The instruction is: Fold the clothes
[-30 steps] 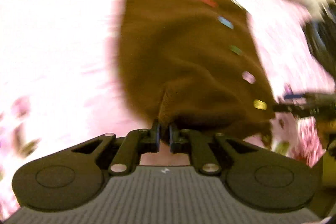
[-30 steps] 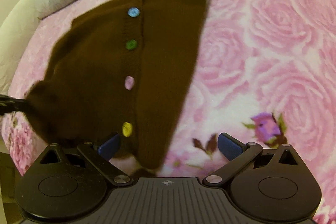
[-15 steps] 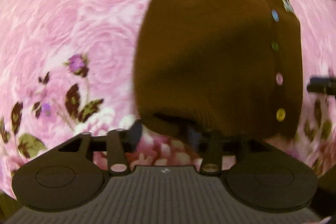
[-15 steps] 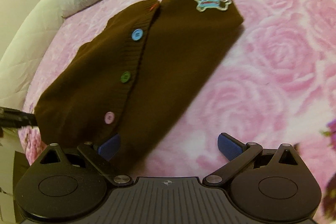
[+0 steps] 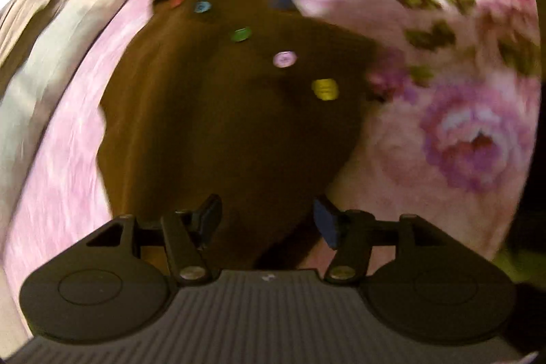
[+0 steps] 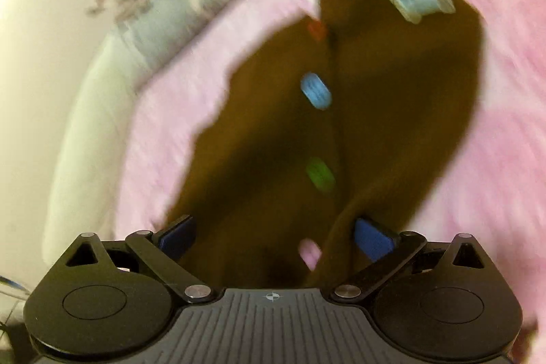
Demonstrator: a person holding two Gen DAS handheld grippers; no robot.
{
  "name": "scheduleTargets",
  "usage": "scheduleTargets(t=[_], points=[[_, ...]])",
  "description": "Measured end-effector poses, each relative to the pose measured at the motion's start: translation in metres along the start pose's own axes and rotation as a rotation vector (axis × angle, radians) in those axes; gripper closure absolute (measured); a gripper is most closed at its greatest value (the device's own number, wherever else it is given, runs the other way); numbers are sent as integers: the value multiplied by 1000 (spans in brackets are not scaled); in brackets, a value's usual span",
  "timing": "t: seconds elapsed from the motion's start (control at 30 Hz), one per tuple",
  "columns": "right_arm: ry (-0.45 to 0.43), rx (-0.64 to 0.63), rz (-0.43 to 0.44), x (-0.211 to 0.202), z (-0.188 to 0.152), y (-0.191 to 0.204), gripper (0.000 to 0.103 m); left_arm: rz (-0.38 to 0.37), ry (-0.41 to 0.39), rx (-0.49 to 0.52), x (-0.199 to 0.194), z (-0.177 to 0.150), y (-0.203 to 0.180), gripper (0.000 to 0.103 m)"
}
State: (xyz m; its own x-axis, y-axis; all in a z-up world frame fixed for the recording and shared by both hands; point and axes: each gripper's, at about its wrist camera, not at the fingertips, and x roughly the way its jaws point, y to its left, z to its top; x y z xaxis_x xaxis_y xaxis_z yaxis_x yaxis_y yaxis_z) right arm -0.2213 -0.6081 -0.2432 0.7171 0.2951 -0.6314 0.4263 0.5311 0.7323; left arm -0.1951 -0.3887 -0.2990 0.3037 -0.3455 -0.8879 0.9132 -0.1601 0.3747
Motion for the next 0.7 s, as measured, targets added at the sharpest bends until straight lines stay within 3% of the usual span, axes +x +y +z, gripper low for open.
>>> scheduleTargets(t=[0.07, 0.1, 0.13, 0.27, 0.37, 0.43, 0.53, 0.6, 0.7], points=[[-56, -33, 2, -7, 12, 10, 1, -5, 20, 35, 15, 2, 0, 67], [-85, -49, -10, -12, 16, 14, 1, -21, 24, 26, 18, 3, 4, 89], [-107, -64, -44, -20, 14, 15, 1, -48, 10, -53, 15, 2, 18, 92], [-159, -101, -180, -49, -9, 7, 1, -176, -65, -412, -8, -9, 86, 94], [-110, -106, -246, -46, -47, 6, 1, -243, -114, -658, -20, -23, 134, 99], [-73, -111, -265, -37, -74, 12, 1, -329, -138, -802, -15, -33, 162, 99], [-84, -129, -237, -12, -89, 28, 1, -426, -151, -894, -8, -33, 193, 99], [-97, -144, -227, 7, -96, 39, 1, -401, -161, -876, -7, -32, 199, 99], [-131, -167, -302, 39, -102, 49, 1, -369, -185, -872, -2, -36, 212, 99]])
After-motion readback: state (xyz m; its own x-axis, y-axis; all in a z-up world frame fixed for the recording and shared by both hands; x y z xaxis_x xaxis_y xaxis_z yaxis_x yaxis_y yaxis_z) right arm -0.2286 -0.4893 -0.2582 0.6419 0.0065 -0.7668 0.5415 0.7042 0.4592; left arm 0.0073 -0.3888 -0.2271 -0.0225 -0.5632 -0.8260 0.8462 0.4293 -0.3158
